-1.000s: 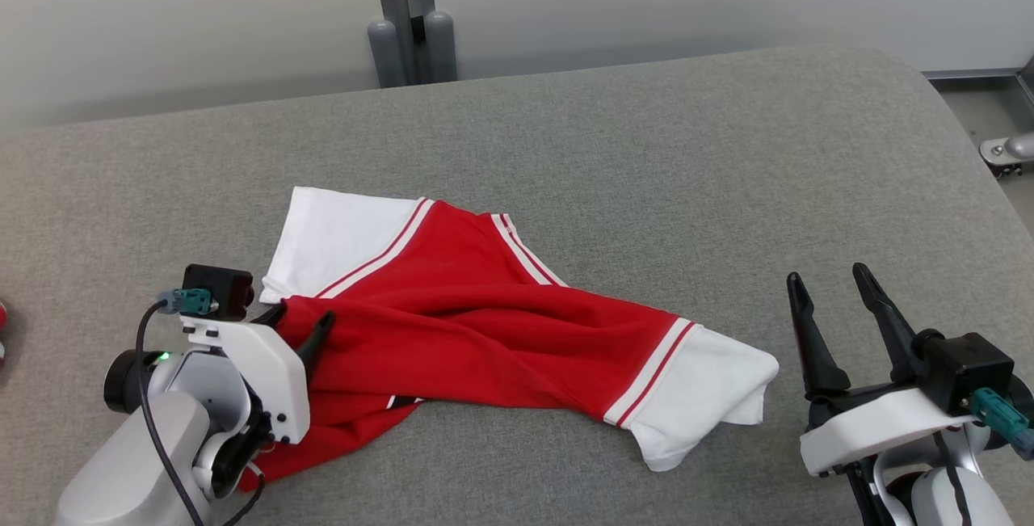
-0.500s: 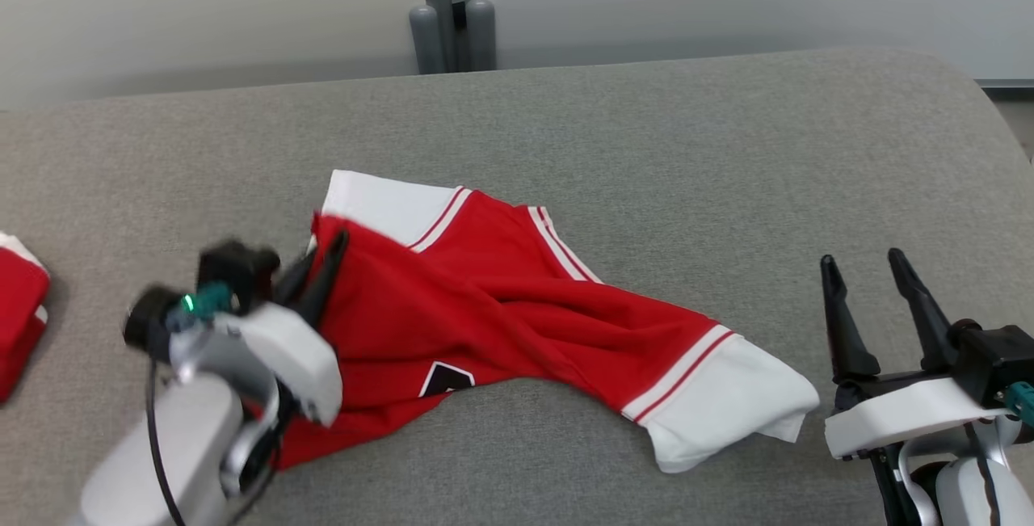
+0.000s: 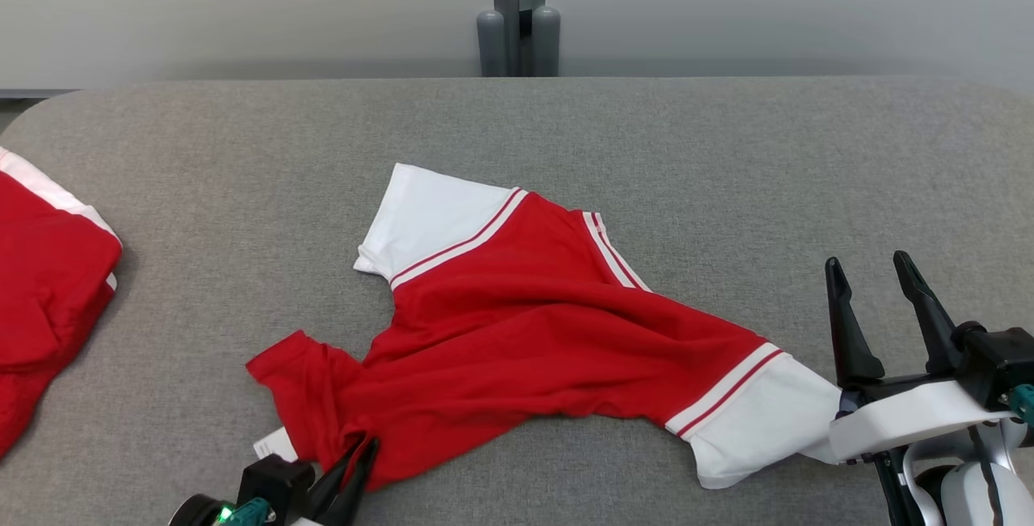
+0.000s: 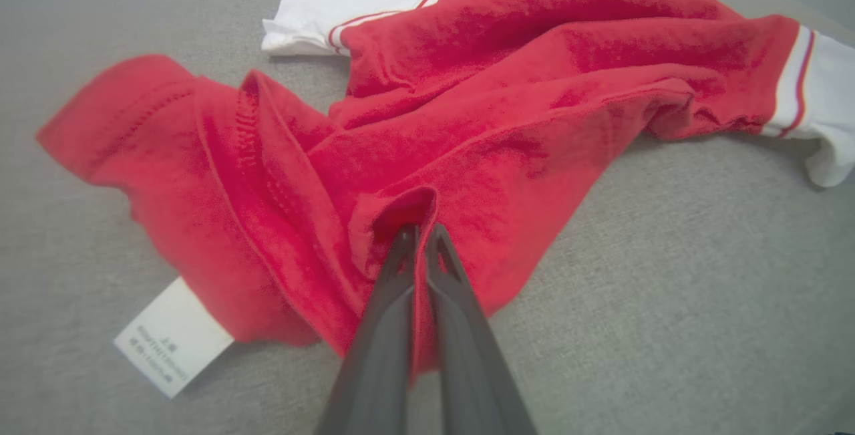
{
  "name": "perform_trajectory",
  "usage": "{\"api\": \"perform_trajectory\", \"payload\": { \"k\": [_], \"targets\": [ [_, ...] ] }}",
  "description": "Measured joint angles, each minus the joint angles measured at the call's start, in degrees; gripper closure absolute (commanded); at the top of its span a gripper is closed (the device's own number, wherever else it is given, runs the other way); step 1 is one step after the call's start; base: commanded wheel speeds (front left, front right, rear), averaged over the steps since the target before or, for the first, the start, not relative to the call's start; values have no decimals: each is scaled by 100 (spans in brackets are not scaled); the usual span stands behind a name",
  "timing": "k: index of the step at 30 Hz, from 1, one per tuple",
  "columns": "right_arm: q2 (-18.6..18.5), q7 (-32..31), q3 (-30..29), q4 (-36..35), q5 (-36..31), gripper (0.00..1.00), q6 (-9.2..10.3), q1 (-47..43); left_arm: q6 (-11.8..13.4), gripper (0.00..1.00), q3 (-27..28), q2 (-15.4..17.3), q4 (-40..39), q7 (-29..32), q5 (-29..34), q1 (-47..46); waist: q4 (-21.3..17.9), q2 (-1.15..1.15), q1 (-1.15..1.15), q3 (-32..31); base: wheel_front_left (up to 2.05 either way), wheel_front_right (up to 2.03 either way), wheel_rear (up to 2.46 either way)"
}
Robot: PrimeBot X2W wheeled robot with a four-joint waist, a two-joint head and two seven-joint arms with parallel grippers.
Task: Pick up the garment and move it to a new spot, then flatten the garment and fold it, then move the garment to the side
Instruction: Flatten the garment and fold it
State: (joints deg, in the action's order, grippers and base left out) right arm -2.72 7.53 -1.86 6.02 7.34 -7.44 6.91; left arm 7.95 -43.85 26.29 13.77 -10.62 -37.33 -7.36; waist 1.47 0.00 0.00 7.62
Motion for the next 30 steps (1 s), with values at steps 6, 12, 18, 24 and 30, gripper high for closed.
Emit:
{"api": "perform_trajectory", "payload": {
  "k": [6, 12, 18, 24, 30],
  "targets": [
    [-1, -41, -8, -23, -1, 0, 0, -23, 55, 100, 116, -8, 424, -92, -135, 122, 54, 0, 0, -74, 0, 0, 0],
    [0, -44, -73, 3, 22, 0, 0, -64, 125, 0, 364, -103, 792, -49, -534, 246, 30, 0, 0, -137, 0, 0, 0],
    [-1, -31, -214, -11, 60, 0, 0, -171, 390, 0, 790, -64, 703, -143, -889, 471, 27, 0, 0, -253, 0, 0, 0],
    [2, -27, -345, -122, 64, 0, 0, -236, 853, 0, 1410, 259, -36, -356, -844, 590, 70, 0, 0, -368, 0, 0, 0],
    [0, -45, -356, -215, 36, 0, 0, -232, 1389, 0, 1859, 485, -1114, -411, -403, 464, 69, 0, 0, -446, 0, 0, 0]
  ]
}}
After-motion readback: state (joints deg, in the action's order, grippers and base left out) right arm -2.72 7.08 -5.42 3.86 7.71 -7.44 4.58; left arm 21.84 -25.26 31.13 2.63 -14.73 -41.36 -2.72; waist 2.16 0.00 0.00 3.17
